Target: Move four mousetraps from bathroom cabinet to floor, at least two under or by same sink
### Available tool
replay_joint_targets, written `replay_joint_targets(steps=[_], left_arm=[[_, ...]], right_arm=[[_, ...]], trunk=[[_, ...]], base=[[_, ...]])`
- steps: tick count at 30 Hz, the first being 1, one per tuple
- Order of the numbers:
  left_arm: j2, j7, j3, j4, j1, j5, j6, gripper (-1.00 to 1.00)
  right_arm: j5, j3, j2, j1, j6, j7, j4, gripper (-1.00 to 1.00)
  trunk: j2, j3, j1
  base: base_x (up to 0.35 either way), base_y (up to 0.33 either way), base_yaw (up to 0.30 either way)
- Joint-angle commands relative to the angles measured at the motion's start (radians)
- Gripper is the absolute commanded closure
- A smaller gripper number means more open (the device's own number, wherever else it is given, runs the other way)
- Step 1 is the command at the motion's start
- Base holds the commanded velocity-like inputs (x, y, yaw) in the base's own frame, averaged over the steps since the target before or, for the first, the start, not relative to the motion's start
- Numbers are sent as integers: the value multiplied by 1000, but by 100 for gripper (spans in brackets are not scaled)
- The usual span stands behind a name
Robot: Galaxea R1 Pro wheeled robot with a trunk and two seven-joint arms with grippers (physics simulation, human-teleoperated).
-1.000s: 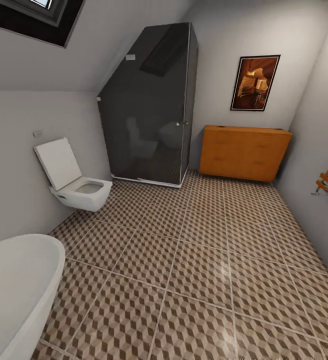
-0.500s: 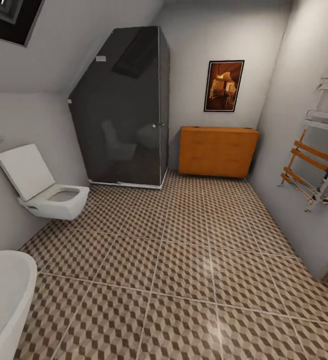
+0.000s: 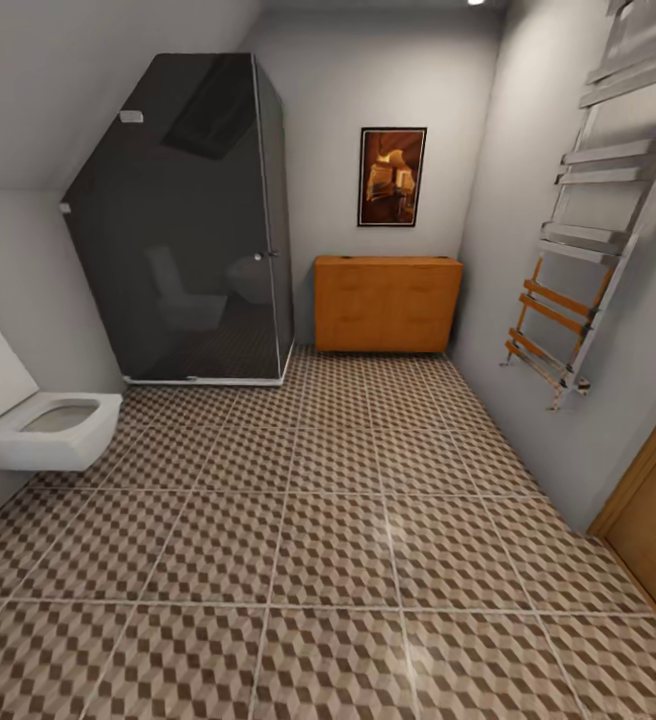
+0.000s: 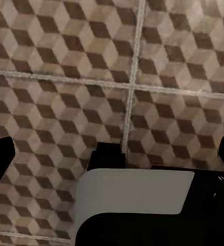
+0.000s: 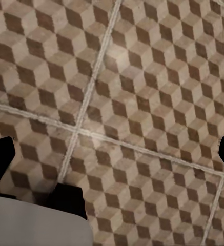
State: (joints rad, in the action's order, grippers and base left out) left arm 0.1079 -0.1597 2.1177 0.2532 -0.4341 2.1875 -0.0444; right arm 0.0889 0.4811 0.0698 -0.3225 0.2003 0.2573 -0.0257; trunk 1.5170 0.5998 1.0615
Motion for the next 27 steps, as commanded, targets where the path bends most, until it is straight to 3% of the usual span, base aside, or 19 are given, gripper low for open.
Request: replay_joint_targets(steps=[1, 7, 16, 27], left_arm=[[1, -6, 6, 5, -2, 5, -5, -100], [1, -6, 8, 5, 0, 5, -5, -100], [-3, -5, 104, 7, 1, 6, -3, -100], [-4, -4, 118, 8, 1, 6, -4, -100]], right_arm=[[9, 8, 1, -1, 5, 1, -3, -100], [9, 8, 3, -1, 5, 2, -2, -100], [11, 8, 1, -1, 5, 2, -2, -100], [12, 8, 0, -1, 5, 2, -2, -100]], trunk=[[0, 0, 0], [0, -3, 0], [0, 4, 0], [0, 21, 0]], base=[[267, 0, -286], [315, 0, -194], [333, 0, -35], [335, 0, -87]])
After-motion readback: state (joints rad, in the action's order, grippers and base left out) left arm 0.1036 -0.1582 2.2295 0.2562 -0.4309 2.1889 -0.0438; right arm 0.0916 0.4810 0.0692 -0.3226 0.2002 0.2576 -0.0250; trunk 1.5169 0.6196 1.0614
